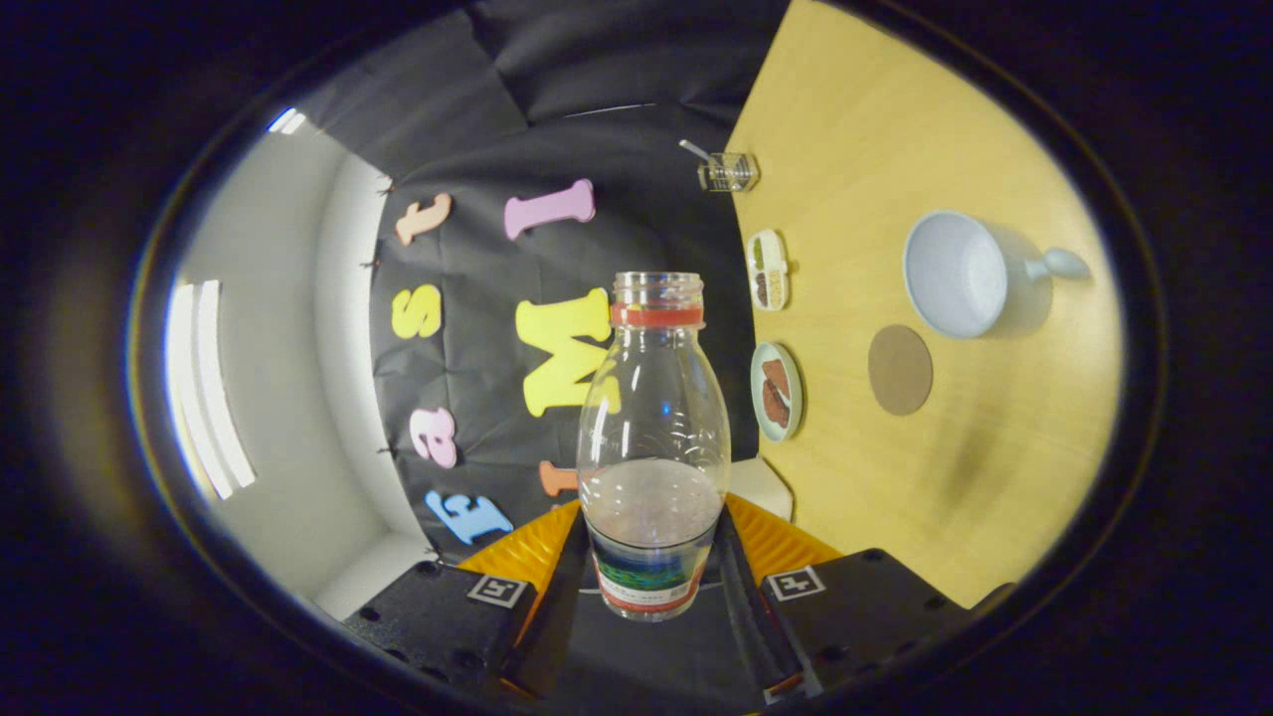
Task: Take the bottle from table, then pour the juice into the cup, finally place the bottle on the coaster
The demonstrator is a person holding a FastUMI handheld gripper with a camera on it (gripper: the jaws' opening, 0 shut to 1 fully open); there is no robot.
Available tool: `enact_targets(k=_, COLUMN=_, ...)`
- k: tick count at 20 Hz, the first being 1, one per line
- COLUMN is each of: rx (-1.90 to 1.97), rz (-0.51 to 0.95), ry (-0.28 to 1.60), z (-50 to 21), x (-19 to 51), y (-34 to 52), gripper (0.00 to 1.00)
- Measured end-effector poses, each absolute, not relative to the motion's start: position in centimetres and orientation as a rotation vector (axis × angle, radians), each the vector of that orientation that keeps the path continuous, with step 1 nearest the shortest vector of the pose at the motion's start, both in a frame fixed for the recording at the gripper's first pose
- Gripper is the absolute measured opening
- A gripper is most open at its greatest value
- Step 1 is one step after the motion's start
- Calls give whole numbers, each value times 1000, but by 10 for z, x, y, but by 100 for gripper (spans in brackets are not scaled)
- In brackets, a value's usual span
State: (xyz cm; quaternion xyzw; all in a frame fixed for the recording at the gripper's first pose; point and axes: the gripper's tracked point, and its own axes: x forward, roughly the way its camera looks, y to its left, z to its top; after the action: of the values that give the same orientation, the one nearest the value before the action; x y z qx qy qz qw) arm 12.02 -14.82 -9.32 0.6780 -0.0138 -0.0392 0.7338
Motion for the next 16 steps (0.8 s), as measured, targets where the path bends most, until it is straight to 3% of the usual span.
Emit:
enact_targets(k=11, rx=591, rz=-167, ry=234, z=-173, x=83, y=-127, gripper=73)
enact_targets(k=16, rx=257, rz=-224, ry=278, z=-162, x=75, y=-133, gripper=74)
